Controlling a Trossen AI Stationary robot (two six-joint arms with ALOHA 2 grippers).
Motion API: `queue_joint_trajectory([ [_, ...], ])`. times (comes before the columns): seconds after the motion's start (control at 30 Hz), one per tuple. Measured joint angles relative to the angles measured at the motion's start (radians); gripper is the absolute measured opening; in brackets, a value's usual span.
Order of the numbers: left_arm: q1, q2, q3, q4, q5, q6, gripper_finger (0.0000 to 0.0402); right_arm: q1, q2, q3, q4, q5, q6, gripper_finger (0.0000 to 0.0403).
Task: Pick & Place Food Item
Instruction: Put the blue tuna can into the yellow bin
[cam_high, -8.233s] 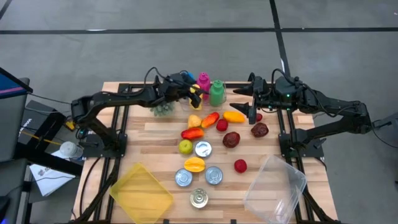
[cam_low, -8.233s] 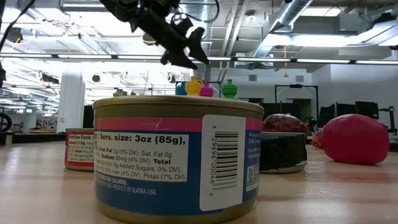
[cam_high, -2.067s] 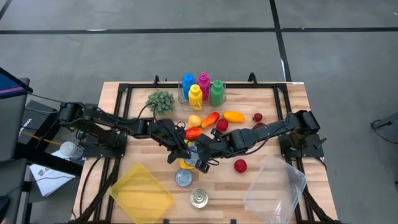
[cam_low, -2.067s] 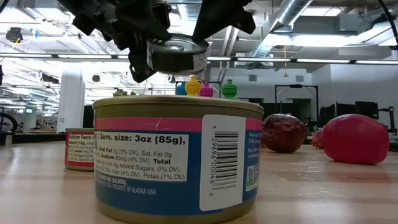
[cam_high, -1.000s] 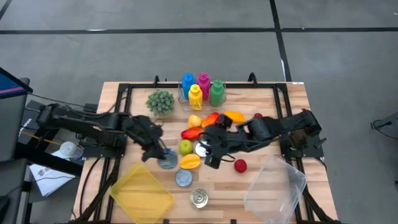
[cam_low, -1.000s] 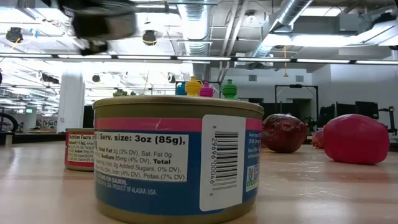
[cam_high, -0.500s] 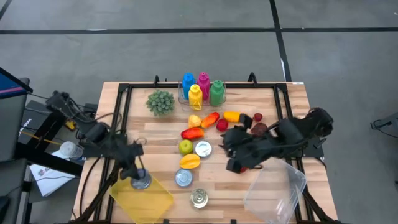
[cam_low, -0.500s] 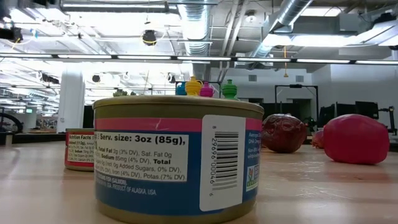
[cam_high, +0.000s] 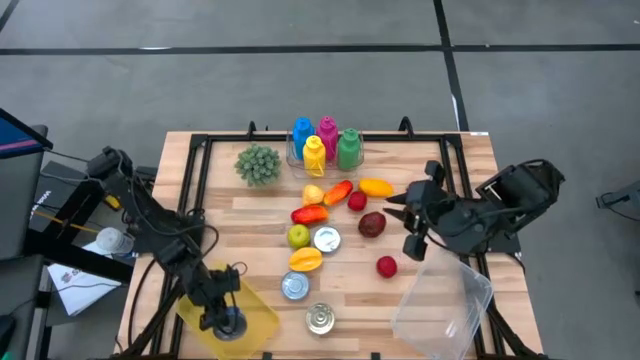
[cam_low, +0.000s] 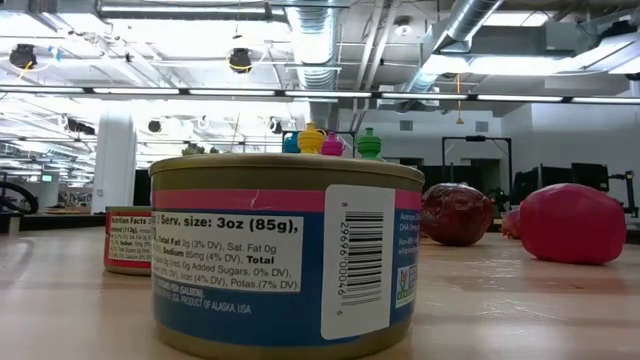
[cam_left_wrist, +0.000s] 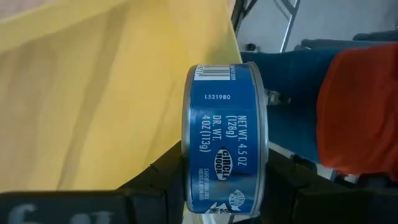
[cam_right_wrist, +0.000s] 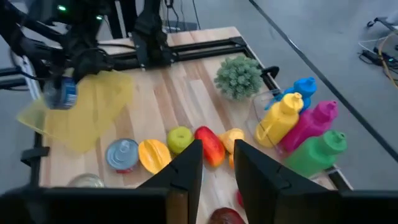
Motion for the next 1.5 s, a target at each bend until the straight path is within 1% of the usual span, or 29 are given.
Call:
queue_joint_trajectory([
  [0.13, 0.003, 0.027, 0.000, 0.067, 0.001, 0.005, 0.0133, -0.009, 0.000, 0.000, -0.039, 0.001, -0.003, 0.0086],
  [0.23, 0.002, 0.036, -0.004, 0.073, 0.002, 0.011, 0.0133, -0.009, 0.000, 0.000, -0.050, 0.001, -0.003, 0.0086],
  [0.3, 0.003, 0.035, -0.040, 0.109, 0.023, 0.009, 0.0133, -0.009, 0.000, 0.000, -0.050, 0.001, -0.003, 0.0086],
  [0.43, 0.003, 0.036, -0.147, 0.192, 0.068, -0.061, 0.0133, -0.005, 0.000, 0.000, -0.052, 0.001, -0.007, 0.0086],
  [0.57, 0.003, 0.036, -0.226, 0.355, 0.070, -0.098, 0.0133, -0.005, 0.000, 0.000, -0.056, 0.001, -0.014, 0.0086],
  [0.67, 0.006, 0.035, -0.252, 0.451, 0.064, -0.096, 0.0133, -0.005, 0.000, 0.000, -0.056, 0.001, -0.028, 0.0086],
  [0.83, 0.006, 0.035, -0.285, 0.448, 0.071, -0.096, 0.0133, -0.005, 0.000, 0.000, -0.056, 0.001, -0.036, 0.0086],
  [1.03, 0.006, 0.035, -0.324, 0.489, 0.075, -0.093, 0.0133, -0.005, 0.000, 0.000, -0.056, 0.001, -0.040, 0.0086],
  [1.5, 0.006, 0.035, -0.330, 0.481, 0.071, -0.074, 0.0139, -0.005, 0.000, 0.000, -0.056, 0.001, -0.040, 0.0086],
])
